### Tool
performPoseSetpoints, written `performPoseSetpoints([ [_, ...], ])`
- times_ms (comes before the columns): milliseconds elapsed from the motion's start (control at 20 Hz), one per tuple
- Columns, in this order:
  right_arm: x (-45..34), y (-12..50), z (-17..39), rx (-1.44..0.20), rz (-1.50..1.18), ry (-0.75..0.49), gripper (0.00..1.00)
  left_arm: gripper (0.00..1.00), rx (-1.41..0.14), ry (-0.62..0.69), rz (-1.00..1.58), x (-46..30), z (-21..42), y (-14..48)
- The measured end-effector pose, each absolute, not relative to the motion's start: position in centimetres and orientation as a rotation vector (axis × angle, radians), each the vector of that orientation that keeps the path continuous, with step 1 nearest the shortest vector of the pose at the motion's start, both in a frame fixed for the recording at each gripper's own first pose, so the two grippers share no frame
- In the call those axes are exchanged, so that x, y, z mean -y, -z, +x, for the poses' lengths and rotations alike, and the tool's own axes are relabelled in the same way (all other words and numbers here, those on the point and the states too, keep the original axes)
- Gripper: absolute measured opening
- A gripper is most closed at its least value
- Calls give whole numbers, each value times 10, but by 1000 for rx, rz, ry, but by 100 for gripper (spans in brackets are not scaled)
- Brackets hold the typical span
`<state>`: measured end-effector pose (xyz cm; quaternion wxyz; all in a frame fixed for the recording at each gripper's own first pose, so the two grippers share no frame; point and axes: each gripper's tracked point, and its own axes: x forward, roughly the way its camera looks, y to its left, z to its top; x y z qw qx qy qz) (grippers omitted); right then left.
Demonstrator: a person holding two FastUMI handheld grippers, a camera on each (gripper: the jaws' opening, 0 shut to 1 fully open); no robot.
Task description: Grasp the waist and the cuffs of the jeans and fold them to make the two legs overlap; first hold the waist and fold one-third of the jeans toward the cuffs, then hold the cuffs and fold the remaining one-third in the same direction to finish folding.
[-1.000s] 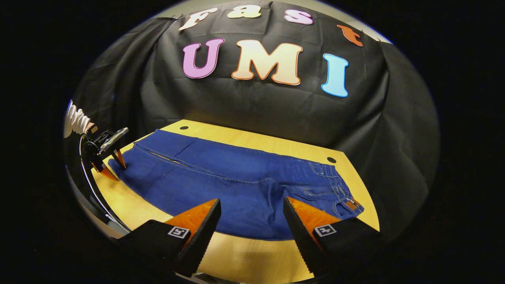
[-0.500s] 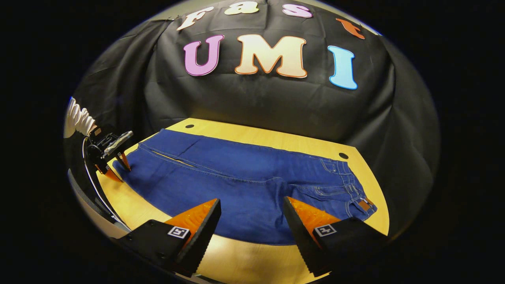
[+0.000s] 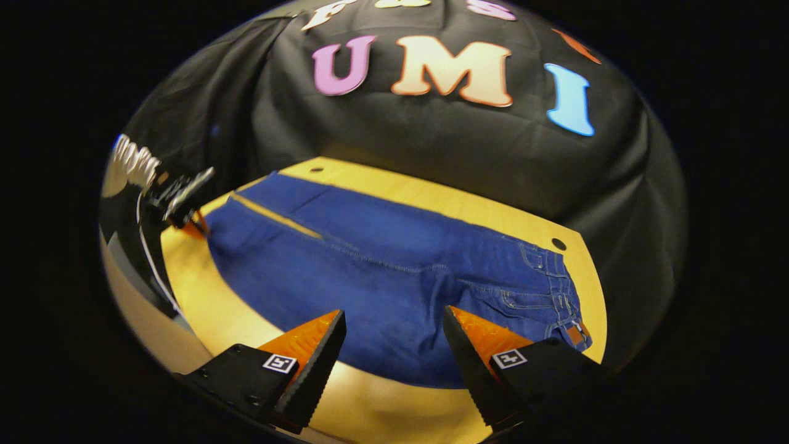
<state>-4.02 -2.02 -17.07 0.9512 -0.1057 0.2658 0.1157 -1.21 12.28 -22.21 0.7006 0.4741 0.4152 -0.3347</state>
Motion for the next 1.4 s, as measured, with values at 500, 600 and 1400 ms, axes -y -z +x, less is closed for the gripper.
performPoseSetpoints([
  [500, 107, 247, -59, -895, -479, -393, 99, 0, -978, 776, 1093, -122, -13, 222],
  [600, 116, 258, -63, -941, -573, -430, 99, 0, -981, 778, 1103, -122, -12, 223],
  [1400, 112, 276, -62, -1136, -437, -473, 92, 1, -984, 769, 1119, -122, -7, 225],
])
